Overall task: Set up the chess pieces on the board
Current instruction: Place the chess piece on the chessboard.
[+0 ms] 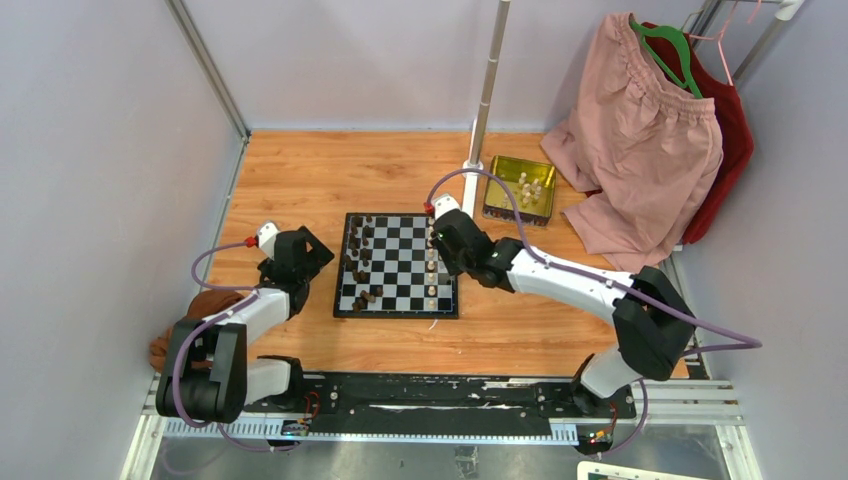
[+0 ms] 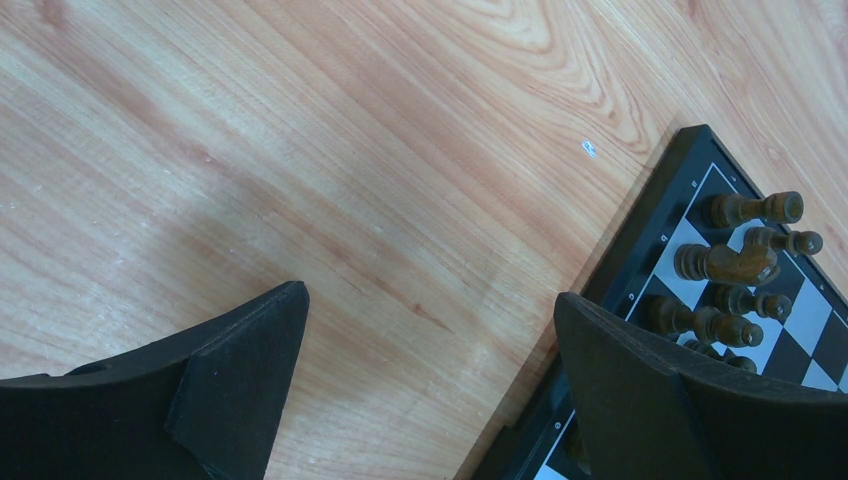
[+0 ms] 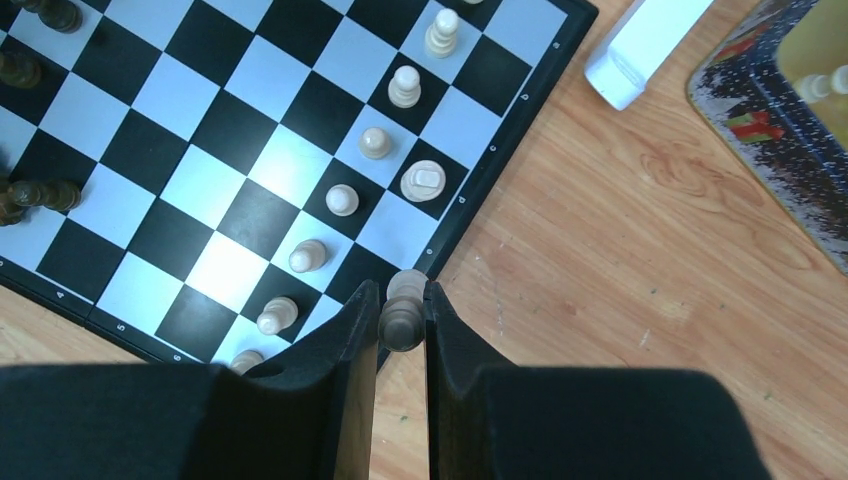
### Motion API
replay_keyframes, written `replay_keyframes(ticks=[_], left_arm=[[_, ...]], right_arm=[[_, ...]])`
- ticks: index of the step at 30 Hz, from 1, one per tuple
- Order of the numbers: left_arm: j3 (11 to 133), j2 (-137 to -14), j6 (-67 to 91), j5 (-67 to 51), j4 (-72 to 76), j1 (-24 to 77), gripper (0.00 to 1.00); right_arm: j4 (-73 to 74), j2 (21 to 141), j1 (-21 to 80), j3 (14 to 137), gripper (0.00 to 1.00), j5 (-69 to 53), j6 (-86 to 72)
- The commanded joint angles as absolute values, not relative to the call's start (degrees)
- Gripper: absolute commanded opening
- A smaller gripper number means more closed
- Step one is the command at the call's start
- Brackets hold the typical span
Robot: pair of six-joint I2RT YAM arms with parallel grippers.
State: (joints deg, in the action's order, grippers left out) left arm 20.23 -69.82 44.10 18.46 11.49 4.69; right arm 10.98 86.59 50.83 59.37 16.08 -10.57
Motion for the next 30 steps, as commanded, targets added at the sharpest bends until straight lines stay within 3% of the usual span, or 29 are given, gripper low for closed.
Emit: replay_keyframes(ticks=[1,30], left_arm=[[20.6,-69.3,43.7,19.2,11.5,5.1,1.0],[20.4,-69.1,43.6,19.1,11.9,5.1,1.0]], right_arm=[[8.8,88.3,52.0,58.0,0.0,16.2,-12.7],[1.8,95.4,52.1,57.6,0.0,14.7,-12.4]])
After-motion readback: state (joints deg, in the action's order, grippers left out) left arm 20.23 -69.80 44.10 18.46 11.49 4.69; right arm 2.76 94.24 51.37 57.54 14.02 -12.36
